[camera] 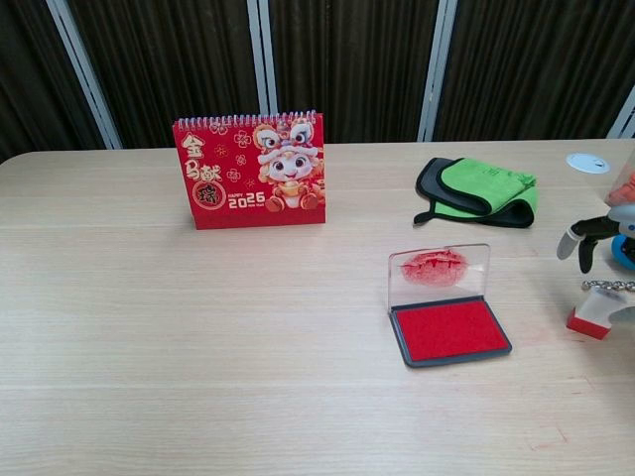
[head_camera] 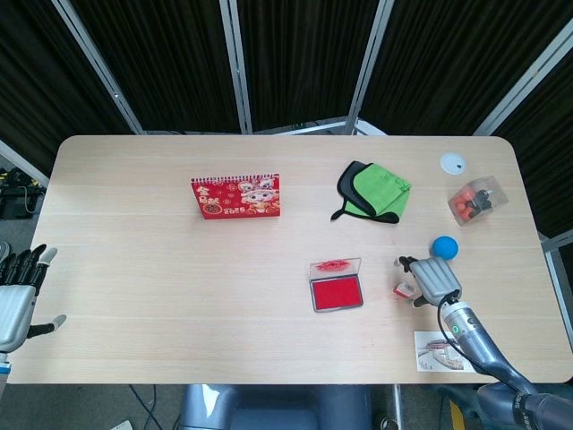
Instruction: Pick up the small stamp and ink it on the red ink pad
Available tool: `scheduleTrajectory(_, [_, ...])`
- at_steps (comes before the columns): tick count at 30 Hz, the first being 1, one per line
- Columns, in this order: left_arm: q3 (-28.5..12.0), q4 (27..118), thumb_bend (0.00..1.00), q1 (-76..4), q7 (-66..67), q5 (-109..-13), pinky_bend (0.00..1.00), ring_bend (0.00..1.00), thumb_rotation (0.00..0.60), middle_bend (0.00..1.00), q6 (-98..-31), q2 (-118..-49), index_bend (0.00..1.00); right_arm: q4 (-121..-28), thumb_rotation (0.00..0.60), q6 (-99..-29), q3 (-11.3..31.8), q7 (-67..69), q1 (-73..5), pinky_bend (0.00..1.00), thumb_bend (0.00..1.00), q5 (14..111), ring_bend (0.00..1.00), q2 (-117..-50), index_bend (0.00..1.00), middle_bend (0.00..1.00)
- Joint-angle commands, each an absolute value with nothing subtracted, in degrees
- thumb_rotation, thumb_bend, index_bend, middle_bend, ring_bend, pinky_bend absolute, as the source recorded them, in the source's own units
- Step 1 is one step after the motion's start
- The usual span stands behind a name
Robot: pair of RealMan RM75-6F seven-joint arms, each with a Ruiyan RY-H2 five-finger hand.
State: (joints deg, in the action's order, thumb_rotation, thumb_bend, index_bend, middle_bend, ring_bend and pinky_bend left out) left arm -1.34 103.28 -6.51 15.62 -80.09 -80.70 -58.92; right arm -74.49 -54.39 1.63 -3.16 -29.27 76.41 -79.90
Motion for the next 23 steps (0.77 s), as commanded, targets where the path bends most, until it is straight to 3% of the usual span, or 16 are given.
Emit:
scheduleTrajectory(1, [-1.2, 103.5, 0.0, -6.4, 15.2, -80.4, 0.0, 0.0, 0.6, 0.0, -80.9, -58.6, 0.0, -79.0, 0.6, -57.9, 1.8, -1.0, -27.9, 1.0, 0.04, 78.5, 0.77, -76.3, 0.23, 0.31])
scheduleTrajectory(4, [-1.0, 103.7, 0.0, -6.1, 14.1, -81.2, 0.0, 0.0, 0.6, 0.0, -81.5, -58.1, 0.0, -84.4, 0.6, -63.7, 1.5, 1.9, -25.3, 1.0, 0.02, 81.8, 0.74, -71.7, 0.22, 0.27])
scheduleTrajectory(7, [-0.8, 103.7, 0.0, -5.7, 12.9, -82.3, 0.0, 0.0, 0.6, 0.0, -82.2, -57.5, 0.0, -88.3, 0.6, -70.5, 0.6, 5.6, -22.0, 0.93, 0.0, 85.4, 0.62, -67.8, 0.18, 0.22])
scheduleTrajectory(9, [-0.7, 103.7, 0.0, -5.5, 12.1, -82.8, 0.0, 0.0, 0.6, 0.0, -82.5, -57.2, 0.0, -89.6, 0.6, -75.1, 0.0, 7.8, -19.6, 0.78, 0.0, 87.6, 0.49, -65.8, 0.13, 0.17])
scheduleTrajectory(14, [-0.7, 102.5, 0.0, -5.2, 10.2, -84.7, 0.0, 0.0, 0.6, 0.0, -83.9, -57.3, 0.0, -90.7, 0.6, -86.1, -0.6, 10.9, -13.2, 0.17, 0.0, 89.9, 0.03, -64.0, 0.0, 0.0])
scheduleTrajectory(17, [-0.7, 102.2, 0.0, -4.9, 9.1, -85.2, 0.0, 0.0, 0.6, 0.0, -84.6, -57.2, 0.0, -91.6, 0.6, -89.1, -1.1, 11.2, -11.1, 0.01, 0.0, 90.8, 0.0, -63.2, 0.0, 0.0])
scheduleTrajectory(23, [-0.6, 101.7, 0.0, -4.4, 6.8, -86.6, 0.0, 0.0, 0.6, 0.0, -85.9, -56.7, 0.0, -92.3, 0.6, -92.3, -1.8, 7.5, -8.4, 0.0, 0.0, 91.8, 0.0, -62.3, 0.0, 0.0])
